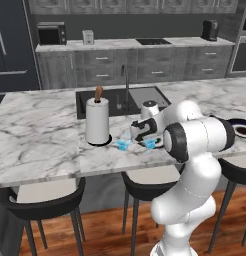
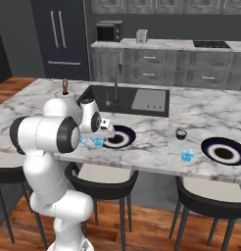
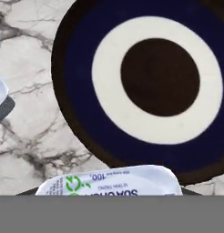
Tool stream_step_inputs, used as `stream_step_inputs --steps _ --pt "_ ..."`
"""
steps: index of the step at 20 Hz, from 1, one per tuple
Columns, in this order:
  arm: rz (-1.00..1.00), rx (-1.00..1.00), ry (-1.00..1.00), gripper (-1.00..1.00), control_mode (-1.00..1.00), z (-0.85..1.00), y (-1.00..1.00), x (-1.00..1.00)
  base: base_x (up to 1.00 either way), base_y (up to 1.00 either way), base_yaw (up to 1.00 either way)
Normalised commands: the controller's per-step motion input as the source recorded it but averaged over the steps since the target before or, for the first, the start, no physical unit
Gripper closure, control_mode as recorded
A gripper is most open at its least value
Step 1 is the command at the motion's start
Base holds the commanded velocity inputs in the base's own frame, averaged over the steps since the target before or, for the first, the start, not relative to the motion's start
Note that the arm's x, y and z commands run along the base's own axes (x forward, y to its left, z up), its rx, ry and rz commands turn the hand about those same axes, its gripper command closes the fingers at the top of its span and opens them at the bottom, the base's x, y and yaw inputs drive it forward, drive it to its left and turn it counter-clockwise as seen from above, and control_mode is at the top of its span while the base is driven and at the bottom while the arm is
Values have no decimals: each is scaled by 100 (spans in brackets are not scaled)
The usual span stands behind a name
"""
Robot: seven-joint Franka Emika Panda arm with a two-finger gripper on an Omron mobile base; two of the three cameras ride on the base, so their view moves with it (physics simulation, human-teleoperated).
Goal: Place two yogurt containers on each plate.
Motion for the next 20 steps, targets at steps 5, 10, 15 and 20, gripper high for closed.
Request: stream_step_inputs --steps 5,10,15,20 --pt "-18 6 0 100 -100 7 -19 69 0 0 0" --pt "-8 14 0 100 -100 -11 -1 62 0 0 0" --pt "-4 22 0 100 -100 -11 0 28 0 0 0" --pt "-3 10 -3 -100 -100 -20 0 10 0 0 0"
